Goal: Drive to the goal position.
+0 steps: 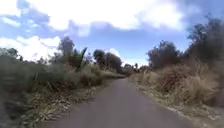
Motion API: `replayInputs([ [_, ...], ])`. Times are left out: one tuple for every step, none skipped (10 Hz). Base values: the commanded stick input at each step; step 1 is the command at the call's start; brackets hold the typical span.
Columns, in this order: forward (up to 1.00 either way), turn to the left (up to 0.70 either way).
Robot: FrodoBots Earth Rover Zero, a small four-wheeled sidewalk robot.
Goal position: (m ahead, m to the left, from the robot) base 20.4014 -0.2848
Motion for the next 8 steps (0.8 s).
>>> replayInputs([
  [0.85,0.0],
  [0.85,0.0],
  [0.85,0.0],
  [0.85,0.0],
  [0.85,0.0],
  [0.85,0.0],
  [0.85,0.0],
  [0.85,-0.02],
])
